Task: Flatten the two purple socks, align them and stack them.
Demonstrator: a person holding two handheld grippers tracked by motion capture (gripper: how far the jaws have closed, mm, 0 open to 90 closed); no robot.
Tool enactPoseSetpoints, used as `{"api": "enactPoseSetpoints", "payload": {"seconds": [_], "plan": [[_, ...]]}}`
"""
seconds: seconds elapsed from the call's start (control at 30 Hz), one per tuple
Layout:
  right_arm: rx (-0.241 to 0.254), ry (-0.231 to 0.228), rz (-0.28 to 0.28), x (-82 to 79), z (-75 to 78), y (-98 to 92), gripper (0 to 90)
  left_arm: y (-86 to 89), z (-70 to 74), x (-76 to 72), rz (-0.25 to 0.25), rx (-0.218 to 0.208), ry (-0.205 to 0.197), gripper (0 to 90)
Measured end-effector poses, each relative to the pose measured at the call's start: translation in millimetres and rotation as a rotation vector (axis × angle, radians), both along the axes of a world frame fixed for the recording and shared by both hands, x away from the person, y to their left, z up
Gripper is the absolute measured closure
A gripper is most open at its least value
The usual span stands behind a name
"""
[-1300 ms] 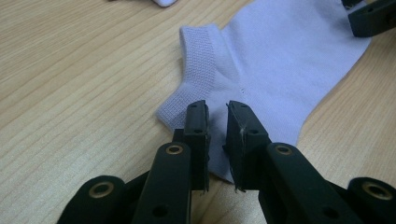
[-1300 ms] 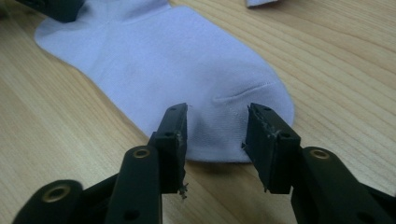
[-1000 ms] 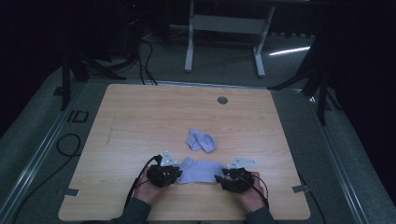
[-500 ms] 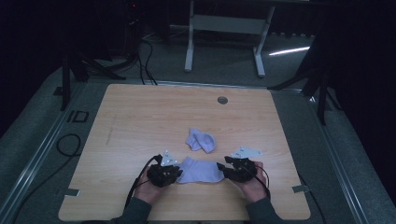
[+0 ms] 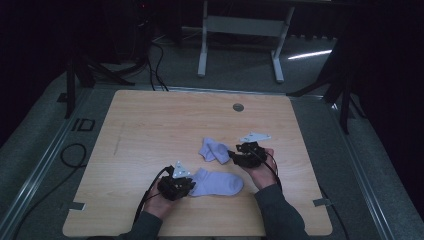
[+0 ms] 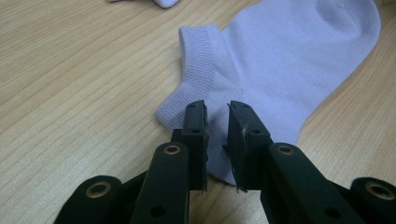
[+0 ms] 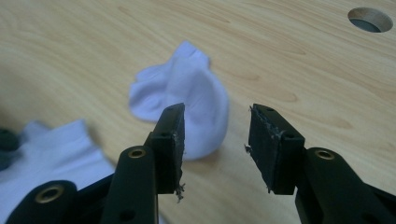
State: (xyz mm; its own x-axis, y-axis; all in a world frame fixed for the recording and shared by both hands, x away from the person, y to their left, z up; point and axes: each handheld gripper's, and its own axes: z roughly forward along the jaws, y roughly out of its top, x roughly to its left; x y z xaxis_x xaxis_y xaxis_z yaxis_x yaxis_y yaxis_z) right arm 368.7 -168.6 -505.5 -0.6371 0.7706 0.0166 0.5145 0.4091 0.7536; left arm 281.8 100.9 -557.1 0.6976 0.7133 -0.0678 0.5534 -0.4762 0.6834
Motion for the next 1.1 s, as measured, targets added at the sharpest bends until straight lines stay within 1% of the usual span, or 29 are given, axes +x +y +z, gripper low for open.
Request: {"api": "enactPoseSetpoints", "payload": {"seconds": [0.07, 0.1, 0.13, 0.17, 0.2, 0.27, 0.3, 0.33, 0.37, 0.4, 0.43, 0.47, 0.5, 0.57, 0.63, 0.67, 0.77, 0.8, 0.83, 0.93, 1.07, 1.1], "plan": [[-0.014, 0.005, -0.003, 7.7, -0.8, 3.3, 55.3, 0.0, -0.2, 0.2, 0.001, -0.002, 0.0, 76.9], [-0.022, 0.017, -0.005, 14.9, -3.1, 7.5, 55.2, -0.2, -0.3, 0.1, 0.002, -0.003, -0.001, 76.8], [-0.022, 0.017, -0.005, 14.9, -3.1, 7.5, 55.2, -0.2, -0.3, 0.1, 0.001, -0.003, -0.001, 76.8], [-0.029, 0.036, -0.007, 22.4, -7.0, 12.4, 55.0, -0.2, -0.1, 0.1, 0.001, -0.001, 0.001, 76.8], [-0.033, 0.044, -0.009, 26.0, -9.3, 14.9, 55.3, -0.2, -0.1, 0.1, 0.001, -0.001, 0.001, 76.8], [-0.033, 0.044, -0.009, 26.0, -9.3, 14.9, 55.3, -0.1, 0.0, 0.1, 0.0, 0.001, 0.001, 76.9], [-0.035, 0.05, -0.011, 29.3, -11.6, 17.0, 55.8, -0.3, 0.1, 0.1, 0.001, 0.001, 0.001, 76.9], [-0.042, 0.065, -0.012, 36.1, -17.0, 23.9, 60.6, -0.4, 0.0, 0.2, 0.002, -0.001, 0.0, 76.8], [-0.048, 0.066, -0.007, 37.5, -18.8, 26.4, 62.7, -0.5, 0.0, 0.3, 0.001, 0.0, 0.0, 76.8], [-0.048, 0.066, -0.007, 37.5, -18.8, 26.4, 62.7, -0.5, 0.0, 0.3, 0.001, 0.0, 0.0, 76.8], [-0.058, 0.07, -0.002, 38.6, -20.5, 28.9, 65.4, -0.6, 0.0, 0.2, 0.001, 0.0, 0.001, 76.8], [-0.083, 0.072, 0.007, 39.9, -23.9, 32.9, 75.6, -0.6, 0.1, 0.1, -0.001, 0.001, 0.001, 76.8], [-0.083, 0.072, 0.007, 39.9, -23.9, 32.9, 75.6, -0.6, 0.1, 0.1, -0.001, 0.001, 0.001, 76.8], [-0.084, 0.085, 0.02, 38.2, -25.3, 35.3, 84.8, -0.5, 0.0, 0.2, 0.0, -0.001, 0.0, 76.8], [-0.085, 0.09, 0.043, 33.7, -25.1, 37.6, 86.1, -0.3, -0.2, 0.6, -0.001, -0.003, 0.0, 76.8], [-0.083, 0.087, 0.059, 28.9, -23.7, 38.6, 86.2, -0.3, -0.2, 0.7, 0.0, -0.004, 0.0, 76.7], [-0.072, 0.082, 0.072, 20.7, -20.1, 38.2, 86.2, -0.1, -0.1, 1.0, -0.002, -0.004, 0.002, 76.7], [-0.072, 0.082, 0.072, 20.7, -20.1, 38.2, 86.2, -0.1, -0.2, 0.9, 0.0, -0.006, 0.002, 76.7], [-0.046, 0.072, 0.073, 15.0, -17.1, 35.8, 86.2, 0.0, -0.2, 1.0, 0.0, -0.006, 0.003, 76.8], [-0.023, 0.06, 0.064, 8.0, -12.6, 31.3, 86.2, 0.2, 0.0, 1.1, -0.002, -0.003, 0.004, 76.7], [-0.002, 0.045, 0.05, 5.3, -6.9, 24.4, 86.1, 0.3, 0.0, 1.3, -0.003, -0.001, 0.002, 76.7], [0.008, 0.039, 0.033, 4.8, -3.1, 19.4, 86.1, 0.3, 0.0, 1.3, -0.003, -0.002, 0.002, 76.7]]}}
